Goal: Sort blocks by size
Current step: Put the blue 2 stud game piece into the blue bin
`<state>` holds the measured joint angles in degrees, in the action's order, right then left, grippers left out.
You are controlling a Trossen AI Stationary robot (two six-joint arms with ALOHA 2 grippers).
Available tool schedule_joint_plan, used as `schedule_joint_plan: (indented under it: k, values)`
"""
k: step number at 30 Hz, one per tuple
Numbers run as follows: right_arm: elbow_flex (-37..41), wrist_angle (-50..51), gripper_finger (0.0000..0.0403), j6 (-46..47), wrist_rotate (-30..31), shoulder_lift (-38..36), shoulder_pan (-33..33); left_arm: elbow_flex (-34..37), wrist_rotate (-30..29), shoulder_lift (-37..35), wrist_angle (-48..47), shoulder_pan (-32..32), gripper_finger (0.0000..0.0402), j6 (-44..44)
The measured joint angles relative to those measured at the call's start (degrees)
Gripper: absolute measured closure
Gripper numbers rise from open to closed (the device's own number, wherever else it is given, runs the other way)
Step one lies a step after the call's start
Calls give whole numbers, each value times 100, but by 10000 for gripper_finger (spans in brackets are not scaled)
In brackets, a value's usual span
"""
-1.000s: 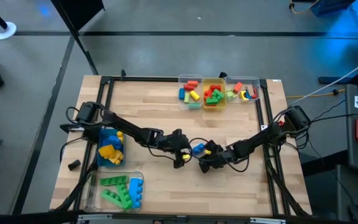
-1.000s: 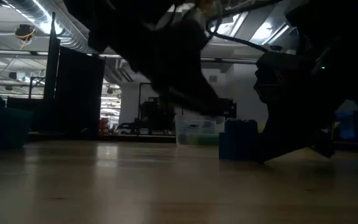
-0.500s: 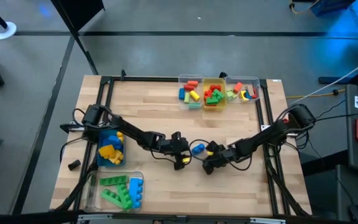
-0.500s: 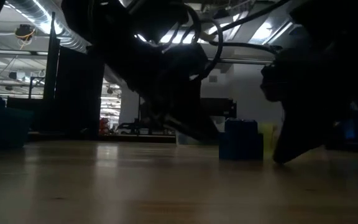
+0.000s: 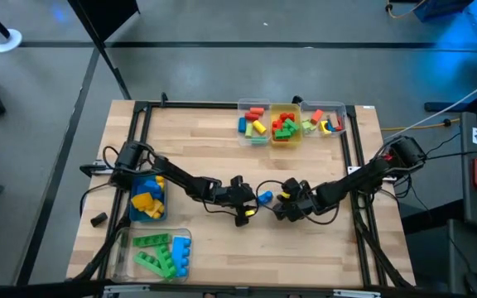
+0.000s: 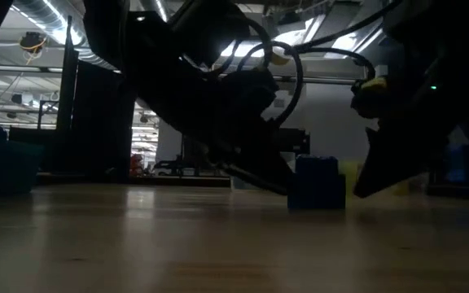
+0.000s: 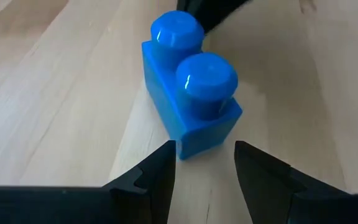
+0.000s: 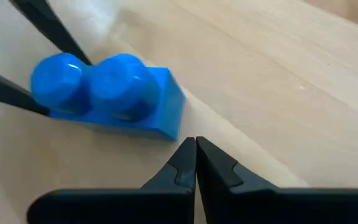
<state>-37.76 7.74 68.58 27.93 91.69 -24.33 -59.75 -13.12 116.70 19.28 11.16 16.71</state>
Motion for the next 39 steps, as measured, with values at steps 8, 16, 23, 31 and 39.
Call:
schedule_joint_plan:
  k: [8,16,23,31,39]
  values:
    - [-8,-859,389,-37,104,507,163,-4,-31,64,269,-2,246,-19]
    - [2,-1203,389,-124,-72,559,154,-2,-57,64,331,4,246,-15]
    - [-9,-1153,389,24,-242,546,156,-2,-59,62,339,47,246,105]
    - [-20,-1138,389,33,-316,542,150,-2,-215,62,278,190,246,-131]
    - [-20,-1134,389,35,-320,541,148,-2,-196,62,286,197,246,152]
